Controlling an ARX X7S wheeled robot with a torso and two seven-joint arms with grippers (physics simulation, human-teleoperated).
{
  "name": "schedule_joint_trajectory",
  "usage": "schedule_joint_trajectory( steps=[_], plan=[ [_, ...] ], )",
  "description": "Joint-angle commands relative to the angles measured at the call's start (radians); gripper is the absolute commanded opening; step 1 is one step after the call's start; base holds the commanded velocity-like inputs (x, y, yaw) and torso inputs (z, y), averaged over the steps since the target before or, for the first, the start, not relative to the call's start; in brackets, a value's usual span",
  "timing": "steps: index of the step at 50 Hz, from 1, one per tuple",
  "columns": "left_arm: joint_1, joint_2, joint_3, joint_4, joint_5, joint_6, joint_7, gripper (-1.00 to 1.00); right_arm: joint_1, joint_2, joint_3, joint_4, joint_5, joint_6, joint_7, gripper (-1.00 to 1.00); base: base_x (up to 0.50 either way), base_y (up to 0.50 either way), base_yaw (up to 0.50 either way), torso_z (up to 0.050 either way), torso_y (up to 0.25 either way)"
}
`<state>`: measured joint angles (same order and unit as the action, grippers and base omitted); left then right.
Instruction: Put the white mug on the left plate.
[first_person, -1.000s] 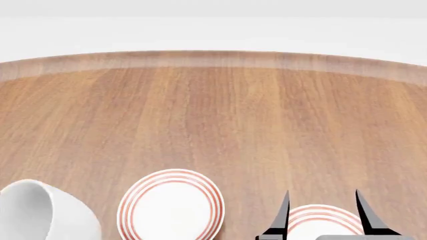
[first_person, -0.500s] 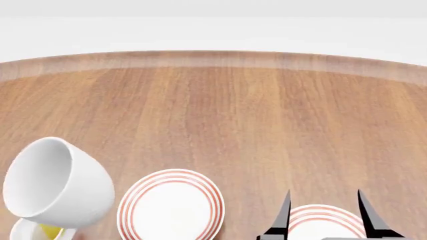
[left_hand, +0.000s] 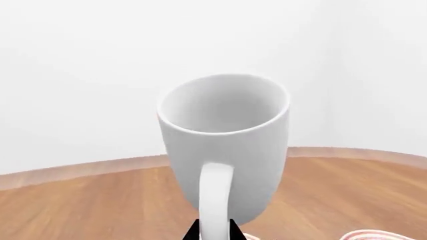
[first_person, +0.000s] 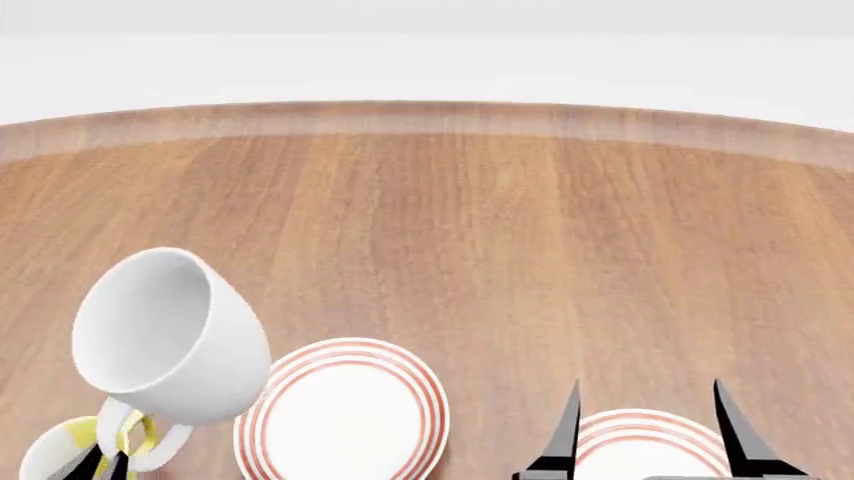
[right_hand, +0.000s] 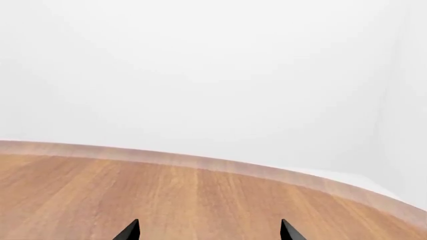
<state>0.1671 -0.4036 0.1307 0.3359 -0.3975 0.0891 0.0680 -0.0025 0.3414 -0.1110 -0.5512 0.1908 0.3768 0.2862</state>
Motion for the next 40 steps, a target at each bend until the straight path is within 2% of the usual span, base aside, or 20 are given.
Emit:
schedule_joint_trajectory(
  steps=[1, 11, 40],
  plan=[
    [-0.091, -0.024, -0.003, -0.032, -0.015, -0.067, -0.006, -1.00, 0.003, 0.004, -0.003, 0.002, 0.002, 0.005, 0.003, 1.00, 0.00, 0.00, 0.00, 0.000, 0.000],
    [-0.146, -0.038, 0.017, -0.096, -0.006, -0.085, 0.026, -1.00, -0.005, 0.003, -0.001, 0.011, 0.006, -0.011, 0.007, 1.00, 0.00, 0.00, 0.00, 0.000, 0.000],
    [-0.270, 0.026, 0.086, -0.299, 0.009, -0.065, 0.085, -1.00, -0.002, 0.008, -0.007, 0.017, 0.007, -0.024, 0.016, 1.00, 0.00, 0.00, 0.00, 0.000, 0.000]
  ],
)
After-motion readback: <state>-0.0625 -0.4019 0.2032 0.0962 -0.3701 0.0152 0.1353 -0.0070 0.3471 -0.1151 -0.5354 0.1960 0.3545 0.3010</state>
